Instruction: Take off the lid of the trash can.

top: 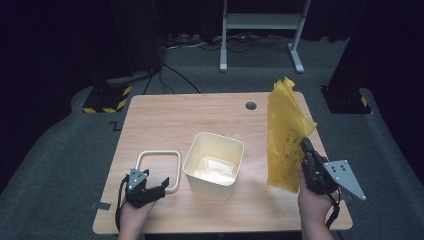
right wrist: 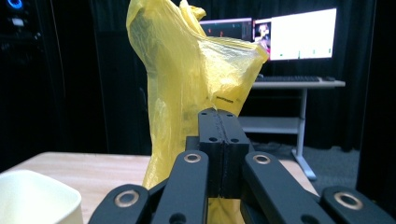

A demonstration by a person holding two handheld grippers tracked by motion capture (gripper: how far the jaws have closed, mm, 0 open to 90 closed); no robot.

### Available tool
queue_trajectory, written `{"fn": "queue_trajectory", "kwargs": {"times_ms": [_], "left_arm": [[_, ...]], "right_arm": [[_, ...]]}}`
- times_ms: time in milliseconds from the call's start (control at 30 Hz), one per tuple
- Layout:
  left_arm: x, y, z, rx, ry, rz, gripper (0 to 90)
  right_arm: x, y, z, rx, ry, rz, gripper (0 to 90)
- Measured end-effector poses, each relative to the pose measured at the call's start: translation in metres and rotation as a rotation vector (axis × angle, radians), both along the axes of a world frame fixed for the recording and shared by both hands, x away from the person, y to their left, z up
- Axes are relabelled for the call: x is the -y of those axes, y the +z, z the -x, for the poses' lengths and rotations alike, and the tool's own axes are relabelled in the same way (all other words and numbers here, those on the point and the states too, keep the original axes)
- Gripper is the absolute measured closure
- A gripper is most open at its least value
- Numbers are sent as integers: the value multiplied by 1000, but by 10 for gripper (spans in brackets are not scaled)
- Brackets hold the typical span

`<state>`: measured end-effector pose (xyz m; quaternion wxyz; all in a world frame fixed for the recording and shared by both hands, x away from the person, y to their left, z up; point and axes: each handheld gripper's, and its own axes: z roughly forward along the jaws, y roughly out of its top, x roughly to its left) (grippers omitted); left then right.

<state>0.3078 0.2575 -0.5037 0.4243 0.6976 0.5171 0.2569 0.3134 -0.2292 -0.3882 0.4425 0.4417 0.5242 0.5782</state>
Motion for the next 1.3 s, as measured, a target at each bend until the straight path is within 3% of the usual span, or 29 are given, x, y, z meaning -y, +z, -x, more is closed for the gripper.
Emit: {"fn": "queue_trajectory", "kwargs": {"times_ms": [367,1300], "left_arm": [[2,0,0,4,-17,-7,154],[-1,-2,1,2,-11,20,154]], "right_arm": [[-8,31,8,96,25,-25,897],[-44,60,7,159,104,-27,898]]}}
